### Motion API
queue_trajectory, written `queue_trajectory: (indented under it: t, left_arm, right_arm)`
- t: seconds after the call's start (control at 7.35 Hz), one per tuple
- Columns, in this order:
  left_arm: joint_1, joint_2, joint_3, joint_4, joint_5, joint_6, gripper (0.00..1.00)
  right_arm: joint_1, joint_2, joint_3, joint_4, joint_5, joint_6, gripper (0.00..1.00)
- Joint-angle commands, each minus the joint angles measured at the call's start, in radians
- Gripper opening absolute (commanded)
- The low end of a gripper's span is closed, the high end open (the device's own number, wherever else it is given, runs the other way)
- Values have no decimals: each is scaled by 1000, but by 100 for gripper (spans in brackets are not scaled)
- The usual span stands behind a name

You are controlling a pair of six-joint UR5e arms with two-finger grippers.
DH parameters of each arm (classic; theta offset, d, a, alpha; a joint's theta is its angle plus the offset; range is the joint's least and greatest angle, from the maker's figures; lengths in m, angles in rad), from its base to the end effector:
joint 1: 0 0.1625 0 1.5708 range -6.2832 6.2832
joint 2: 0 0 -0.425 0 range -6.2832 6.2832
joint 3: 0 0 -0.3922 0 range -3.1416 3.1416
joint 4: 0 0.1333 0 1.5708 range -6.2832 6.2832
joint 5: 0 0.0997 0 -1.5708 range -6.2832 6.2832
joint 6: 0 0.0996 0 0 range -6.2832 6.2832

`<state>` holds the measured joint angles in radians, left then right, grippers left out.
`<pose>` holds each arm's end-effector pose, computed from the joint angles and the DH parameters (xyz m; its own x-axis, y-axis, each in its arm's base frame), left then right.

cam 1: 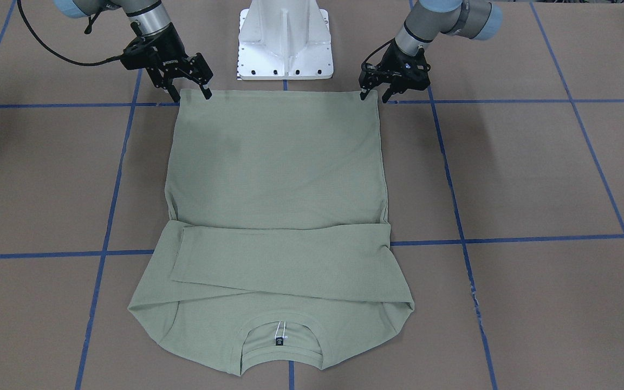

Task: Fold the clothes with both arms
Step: 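Adjust both grippers along the hem and grasp the two hem corners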

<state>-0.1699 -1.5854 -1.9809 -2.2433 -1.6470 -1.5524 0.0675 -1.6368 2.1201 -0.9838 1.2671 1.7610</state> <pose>0.4690 -0.2080 0.3824 0.4513 -0.0588 -0.8904 0.0935 0.9954 -0.0183 -0.4384 -0.1931 0.3625 0.4085 0.2084 0.8887 -0.4108 0.9114 -0.0249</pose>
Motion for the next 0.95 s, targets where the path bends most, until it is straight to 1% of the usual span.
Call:
queue_trajectory:
  t: [0.0, 0.54, 0.68, 0.82]
  left_arm:
    - [4, -1, 1, 1, -1, 0, 56]
    - [29, -2, 2, 5, -1, 0, 55]
    - [29, -4, -1, 5, -1, 0, 20]
    - [29, -4, -9, 7, -1, 2, 0]
  right_arm:
    - [0, 0, 0, 1, 0, 0, 100]
    - [0, 0, 0, 1, 0, 0, 100]
    - [0, -2, 0, 1, 0, 0, 100]
    - [0, 0, 0, 1, 0, 0, 100]
